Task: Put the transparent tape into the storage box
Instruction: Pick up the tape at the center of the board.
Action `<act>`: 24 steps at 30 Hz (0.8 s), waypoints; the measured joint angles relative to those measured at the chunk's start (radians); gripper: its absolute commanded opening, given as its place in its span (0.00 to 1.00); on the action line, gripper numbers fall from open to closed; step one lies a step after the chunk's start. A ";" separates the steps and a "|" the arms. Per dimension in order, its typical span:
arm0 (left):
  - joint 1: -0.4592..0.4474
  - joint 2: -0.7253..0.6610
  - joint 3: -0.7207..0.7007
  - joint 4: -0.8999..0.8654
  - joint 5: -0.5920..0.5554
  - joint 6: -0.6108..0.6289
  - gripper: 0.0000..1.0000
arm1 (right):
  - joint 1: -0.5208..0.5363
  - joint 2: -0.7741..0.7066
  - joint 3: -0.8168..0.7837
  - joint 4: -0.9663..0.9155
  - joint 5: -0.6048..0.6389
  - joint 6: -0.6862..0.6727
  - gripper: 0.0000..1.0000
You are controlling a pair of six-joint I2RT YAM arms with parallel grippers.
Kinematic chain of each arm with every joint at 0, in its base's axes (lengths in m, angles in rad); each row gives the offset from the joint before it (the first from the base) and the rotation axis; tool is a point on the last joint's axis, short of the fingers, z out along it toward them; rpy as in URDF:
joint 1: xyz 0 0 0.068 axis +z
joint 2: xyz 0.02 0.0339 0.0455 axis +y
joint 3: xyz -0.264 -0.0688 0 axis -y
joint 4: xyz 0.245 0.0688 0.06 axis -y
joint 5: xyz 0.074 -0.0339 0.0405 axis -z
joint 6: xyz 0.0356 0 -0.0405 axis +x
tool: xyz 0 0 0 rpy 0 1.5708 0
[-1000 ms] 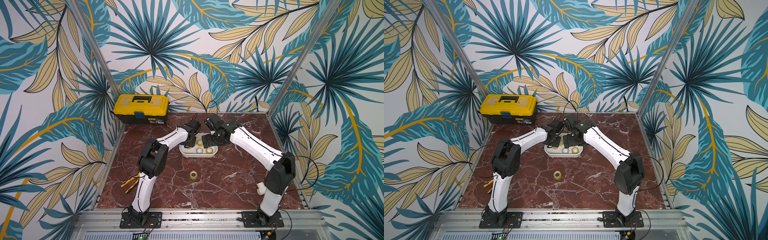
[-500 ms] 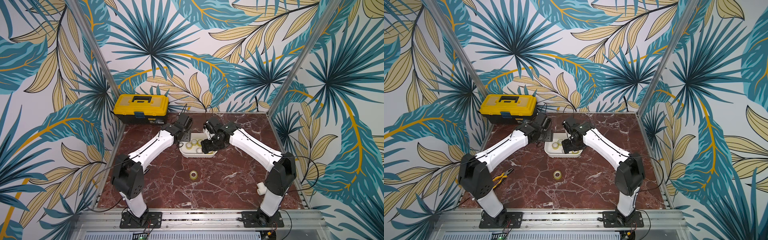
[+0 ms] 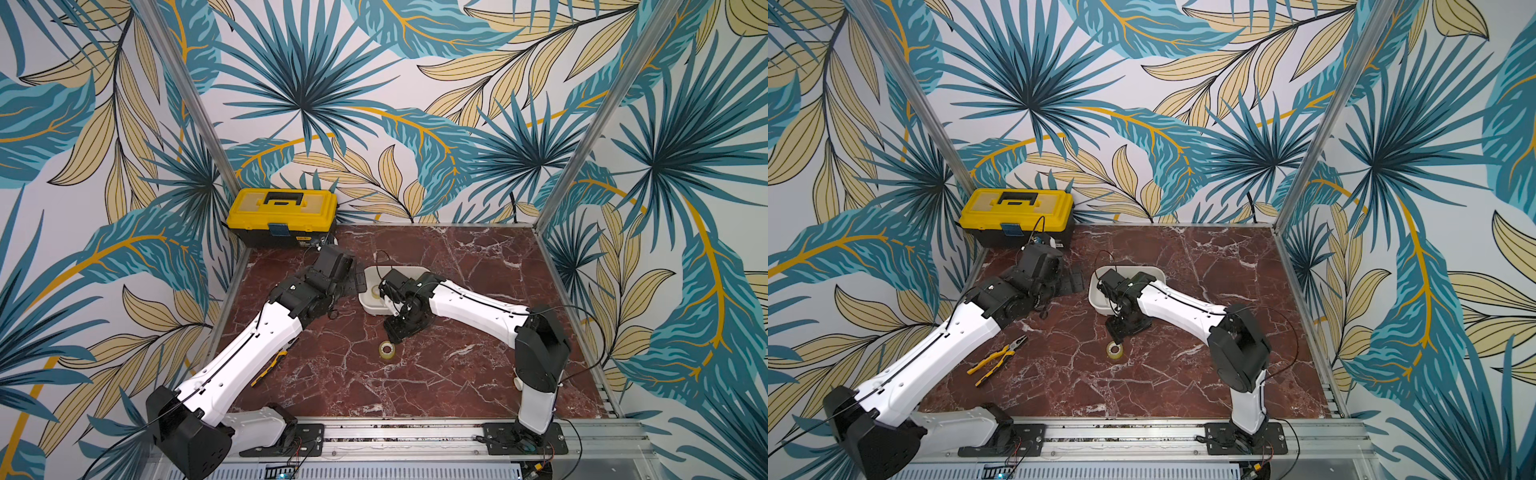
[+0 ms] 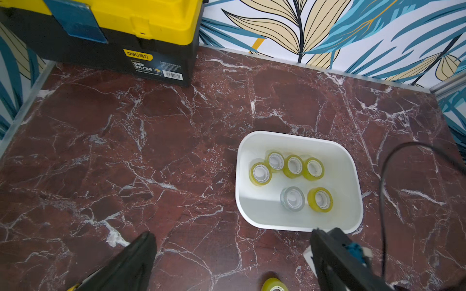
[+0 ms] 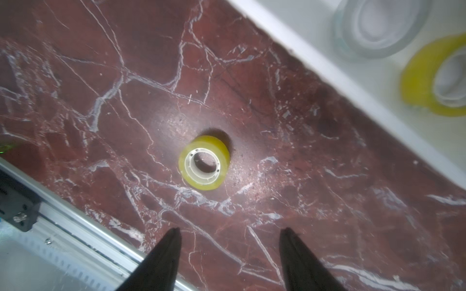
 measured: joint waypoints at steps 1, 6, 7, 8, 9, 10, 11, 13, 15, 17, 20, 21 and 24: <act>0.000 -0.010 -0.012 -0.008 -0.003 -0.006 1.00 | 0.002 0.014 -0.006 0.014 0.004 0.002 0.66; -0.002 -0.031 -0.037 -0.040 -0.009 -0.023 1.00 | 0.011 0.063 -0.013 0.067 0.028 0.012 0.66; -0.002 -0.032 -0.039 -0.042 -0.009 -0.026 1.00 | 0.016 0.069 -0.014 0.077 0.032 0.013 0.66; -0.002 -0.033 -0.040 -0.043 -0.009 -0.026 1.00 | 0.019 0.071 -0.015 0.084 0.034 0.015 0.66; -0.002 -0.035 -0.040 -0.044 -0.009 -0.027 1.00 | 0.024 0.073 -0.020 0.095 0.037 0.016 0.66; -0.002 -0.037 -0.042 -0.044 -0.010 -0.028 1.00 | 0.029 0.073 -0.025 0.103 0.038 0.019 0.65; -0.002 -0.038 -0.042 -0.045 -0.010 -0.030 1.00 | 0.032 0.073 -0.029 0.106 0.039 0.020 0.65; -0.002 -0.038 -0.042 -0.046 -0.010 -0.031 1.00 | 0.040 0.075 -0.034 0.113 0.039 0.026 0.65; -0.002 -0.038 -0.043 -0.046 -0.013 -0.032 1.00 | 0.048 0.079 -0.040 0.123 0.039 0.031 0.65; -0.002 -0.038 -0.045 -0.047 -0.013 -0.033 1.00 | 0.054 0.084 -0.050 0.131 0.040 0.033 0.63; -0.002 -0.038 -0.048 -0.048 -0.013 -0.033 1.00 | 0.059 0.093 -0.063 0.137 0.043 0.039 0.60; -0.002 -0.038 -0.050 -0.048 -0.013 -0.033 1.00 | 0.060 0.097 -0.064 0.140 0.046 0.041 0.60; -0.002 -0.038 -0.051 -0.048 -0.013 -0.033 1.00 | 0.060 0.099 -0.063 0.150 0.045 0.045 0.55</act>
